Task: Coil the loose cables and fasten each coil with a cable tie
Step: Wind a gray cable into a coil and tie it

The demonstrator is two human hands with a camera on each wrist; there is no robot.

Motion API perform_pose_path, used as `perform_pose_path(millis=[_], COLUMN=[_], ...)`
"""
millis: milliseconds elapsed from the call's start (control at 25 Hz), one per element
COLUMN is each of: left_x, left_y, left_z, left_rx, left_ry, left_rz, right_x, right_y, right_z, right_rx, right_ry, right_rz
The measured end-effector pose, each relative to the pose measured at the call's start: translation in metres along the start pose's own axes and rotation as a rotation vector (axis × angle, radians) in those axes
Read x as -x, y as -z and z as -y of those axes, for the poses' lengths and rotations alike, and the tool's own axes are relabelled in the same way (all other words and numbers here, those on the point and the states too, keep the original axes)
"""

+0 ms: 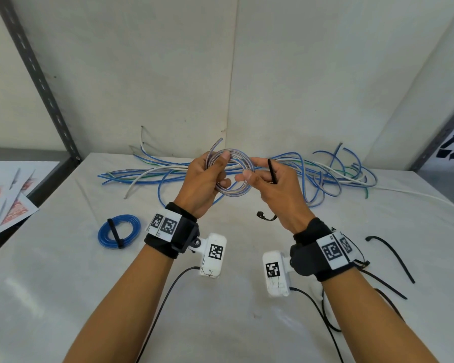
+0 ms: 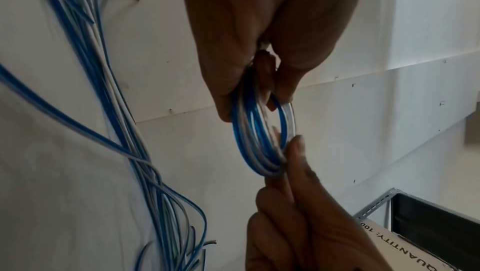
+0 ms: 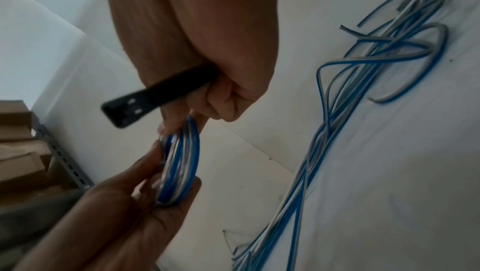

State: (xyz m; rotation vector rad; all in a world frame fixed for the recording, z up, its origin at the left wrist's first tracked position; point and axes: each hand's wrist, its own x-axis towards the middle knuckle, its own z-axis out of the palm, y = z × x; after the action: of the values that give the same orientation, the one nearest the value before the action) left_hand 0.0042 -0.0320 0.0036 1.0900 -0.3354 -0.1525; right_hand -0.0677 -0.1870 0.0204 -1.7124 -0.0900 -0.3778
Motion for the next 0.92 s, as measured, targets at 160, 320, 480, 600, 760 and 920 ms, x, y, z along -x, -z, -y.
perform_pose_path(millis=[160, 320, 480, 600, 760, 920], left_x=[0.000, 0.002, 0.004, 0.006, 0.005, 0.006], left_y=[0.000, -0.004, -0.007, -0.011, -0.012, -0.007], left_z=[0.003, 0.000, -0.002, -0.008, -0.014, -0.016], left_rx=[-0.103, -0.139, -0.108, -0.056, 0.071, 0.051], left_ry=[-0.105, -0.133, -0.064, 0.017, 0.143, 0.160], left_rz=[-0.036, -0.004, 0.040, 0.038, 0.028, 0.034], right_x=[-0.003, -0.001, 0.002, 0.001, 0.003, 0.003], right_y=[0.001, 0.001, -0.003, -0.004, -0.005, 0.001], right_z=[-0.009, -0.009, -0.012, -0.015, -0.018, -0.017], right_rx=[0.102, -0.053, -0.134, -0.154, -0.106, -0.011], right_ry=[-0.034, -0.030, -0.023, -0.009, 0.023, 0.036], right_rz=[-0.001, -0.053, -0.101, -0.111, -0.103, -0.037])
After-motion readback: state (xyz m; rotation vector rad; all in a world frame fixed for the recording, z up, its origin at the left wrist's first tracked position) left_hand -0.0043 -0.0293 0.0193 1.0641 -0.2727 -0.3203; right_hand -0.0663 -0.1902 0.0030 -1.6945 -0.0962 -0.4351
